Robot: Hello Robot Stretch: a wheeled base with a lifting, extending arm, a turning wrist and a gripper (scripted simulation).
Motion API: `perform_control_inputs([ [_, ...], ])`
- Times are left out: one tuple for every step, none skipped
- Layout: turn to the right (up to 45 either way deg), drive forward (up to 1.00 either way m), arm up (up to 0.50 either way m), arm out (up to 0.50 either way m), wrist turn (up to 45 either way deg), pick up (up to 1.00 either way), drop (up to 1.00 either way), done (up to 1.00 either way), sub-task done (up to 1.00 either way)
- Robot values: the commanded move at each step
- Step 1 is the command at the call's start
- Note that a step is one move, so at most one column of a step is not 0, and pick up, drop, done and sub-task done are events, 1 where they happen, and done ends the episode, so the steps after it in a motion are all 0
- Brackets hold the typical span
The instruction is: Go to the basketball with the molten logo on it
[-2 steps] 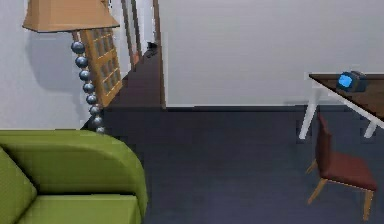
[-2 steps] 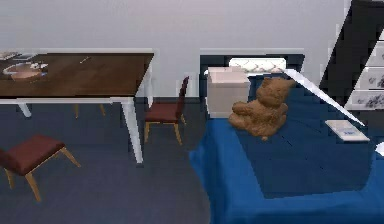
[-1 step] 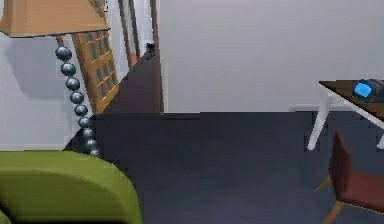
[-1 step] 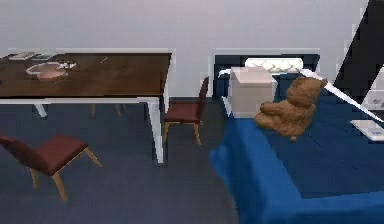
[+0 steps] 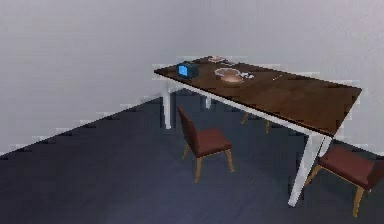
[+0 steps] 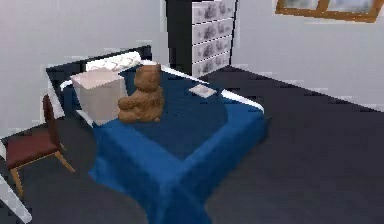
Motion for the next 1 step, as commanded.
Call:
perform_control_inputs([
  [18.0,0.0,0.0,0.0,0.0,0.0,0.0,0.0,0.0],
])
